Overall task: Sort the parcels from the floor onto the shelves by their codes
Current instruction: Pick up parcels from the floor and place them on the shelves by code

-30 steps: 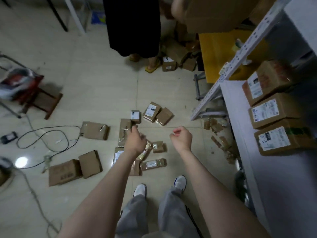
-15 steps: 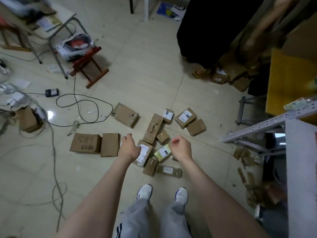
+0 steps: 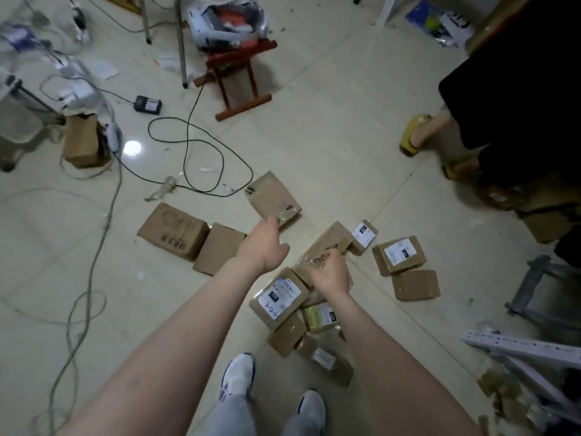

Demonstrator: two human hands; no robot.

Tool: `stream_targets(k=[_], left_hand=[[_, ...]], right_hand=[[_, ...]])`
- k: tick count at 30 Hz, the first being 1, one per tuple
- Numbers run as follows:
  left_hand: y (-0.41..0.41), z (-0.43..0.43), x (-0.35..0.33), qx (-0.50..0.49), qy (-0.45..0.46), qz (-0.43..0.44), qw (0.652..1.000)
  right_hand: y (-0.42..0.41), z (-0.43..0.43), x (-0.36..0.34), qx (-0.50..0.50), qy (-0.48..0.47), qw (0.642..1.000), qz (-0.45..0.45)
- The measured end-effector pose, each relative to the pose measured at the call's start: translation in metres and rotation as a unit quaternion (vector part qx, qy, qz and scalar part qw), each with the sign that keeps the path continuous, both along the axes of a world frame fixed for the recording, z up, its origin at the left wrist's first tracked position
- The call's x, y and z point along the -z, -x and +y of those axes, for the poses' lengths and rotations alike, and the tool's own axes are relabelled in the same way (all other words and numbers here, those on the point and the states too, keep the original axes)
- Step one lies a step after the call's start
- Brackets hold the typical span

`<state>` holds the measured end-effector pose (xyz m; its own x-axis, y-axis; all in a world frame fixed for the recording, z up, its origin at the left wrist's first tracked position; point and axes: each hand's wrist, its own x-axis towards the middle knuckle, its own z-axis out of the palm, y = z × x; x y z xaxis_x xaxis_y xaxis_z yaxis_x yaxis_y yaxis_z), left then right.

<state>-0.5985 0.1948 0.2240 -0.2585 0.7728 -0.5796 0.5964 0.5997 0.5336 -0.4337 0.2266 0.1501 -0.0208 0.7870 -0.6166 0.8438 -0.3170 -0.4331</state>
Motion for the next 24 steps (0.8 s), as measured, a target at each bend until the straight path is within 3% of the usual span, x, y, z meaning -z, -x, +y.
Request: stream_targets(k=[6,14,20,24], left_hand=[[0.003,0.003,0.096,-0.089,-0.009,-0.054,0.995],[-0.009,0.002,0.229,-0.220,0.012,-0.193,0.956],[0.002,-0.009,0.267,-0.309,0.030,-0.271,0.911],[0.002,-0.016,0.256,-0.313,0.029,-0.275,0.909]], right_hand=[[0.021,0.021,0.114,0.158,0.062,0.985,0.014],[0.021,0.031,0.262,0.264,0.086,0.960,-0.047],[0.018,0.019,0.315,0.231,0.055,0.968,-0.080],[0.010,0.016,0.304,0.268,0.045,0.961,-0.053]])
